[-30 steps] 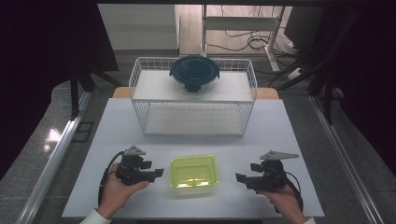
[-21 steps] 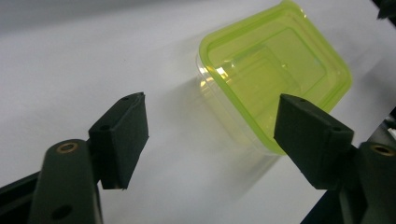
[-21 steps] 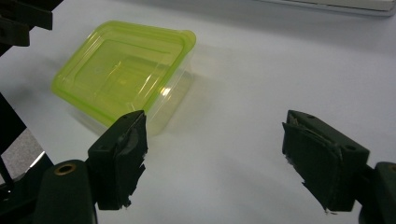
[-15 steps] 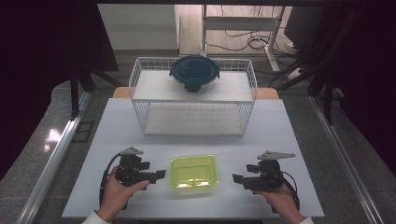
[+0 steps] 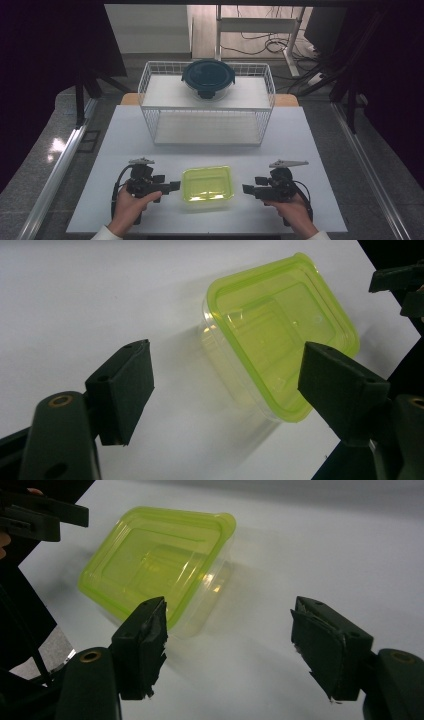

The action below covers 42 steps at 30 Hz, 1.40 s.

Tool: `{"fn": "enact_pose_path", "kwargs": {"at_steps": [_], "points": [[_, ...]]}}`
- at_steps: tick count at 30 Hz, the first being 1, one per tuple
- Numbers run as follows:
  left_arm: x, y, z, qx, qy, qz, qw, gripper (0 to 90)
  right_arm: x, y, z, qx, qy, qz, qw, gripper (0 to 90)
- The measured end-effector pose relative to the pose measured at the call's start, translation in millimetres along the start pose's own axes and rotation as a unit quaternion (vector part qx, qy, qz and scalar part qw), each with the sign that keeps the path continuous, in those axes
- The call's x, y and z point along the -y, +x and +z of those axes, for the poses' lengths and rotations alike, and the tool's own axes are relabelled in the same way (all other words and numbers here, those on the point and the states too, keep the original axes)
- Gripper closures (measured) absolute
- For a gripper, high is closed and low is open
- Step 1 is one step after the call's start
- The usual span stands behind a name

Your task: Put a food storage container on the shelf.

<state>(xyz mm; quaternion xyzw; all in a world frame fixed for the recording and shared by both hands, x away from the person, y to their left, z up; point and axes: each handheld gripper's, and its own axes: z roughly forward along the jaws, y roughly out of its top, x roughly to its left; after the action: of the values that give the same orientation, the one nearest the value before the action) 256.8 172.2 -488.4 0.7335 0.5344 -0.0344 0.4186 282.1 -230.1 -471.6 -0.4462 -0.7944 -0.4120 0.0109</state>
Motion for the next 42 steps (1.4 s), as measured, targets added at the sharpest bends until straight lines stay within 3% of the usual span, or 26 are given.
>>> {"fn": "enact_pose_path", "kwargs": {"at_steps": [7, 10, 18, 20, 23, 29, 38, 42], "points": [[-1.8, 1.0, 12.9, 0.024, 0.012, -0.017, 0.9995, 24.8, -9.1, -0.2, 20.4, -0.016, 0.013, 0.020, 0.9996, 31.9], [-3.8, 3.9, 18.6, 0.046, 0.012, -0.036, 0.9982, 26.2, -12.9, -0.1, 28.6, -0.025, 0.020, 0.033, 0.9989, 33.2], [-6.3, 7.4, 27.7, 0.059, 0.020, -0.047, 0.9970, 31.6, -19.8, 1.6, 47.4, -0.034, 0.037, 0.053, 0.9973, 39.6], [-5.9, 9.0, 29.3, 0.065, 0.019, -0.057, 0.9961, 33.0, -20.1, 0.7, 52.8, -0.042, 0.041, 0.063, 0.9963, 41.1], [-4.6, 11.4, 32.2, 0.081, 0.021, -0.076, 0.9936, 34.2, -20.4, -1.8, 59.5, -0.064, 0.046, 0.087, 0.9931, 44.3], [-2.7, 13.2, 35.1, 0.105, 0.029, -0.084, 0.9905, 45.6, -19.1, -4.7, 64.7, -0.092, 0.054, 0.111, 0.9881, 51.7], [0.4, 16.8, 40.6, 0.119, 0.045, -0.110, 0.9858, 64.1, -15.2, -10.9, 67.2, -0.120, 0.061, 0.145, 0.9802, 64.5], [1.8, 17.0, 40.1, 0.122, 0.041, -0.121, 0.9842, 71.2, -12.5, -14.7, 64.6, -0.128, 0.059, 0.167, 0.9759, 70.9]]}}
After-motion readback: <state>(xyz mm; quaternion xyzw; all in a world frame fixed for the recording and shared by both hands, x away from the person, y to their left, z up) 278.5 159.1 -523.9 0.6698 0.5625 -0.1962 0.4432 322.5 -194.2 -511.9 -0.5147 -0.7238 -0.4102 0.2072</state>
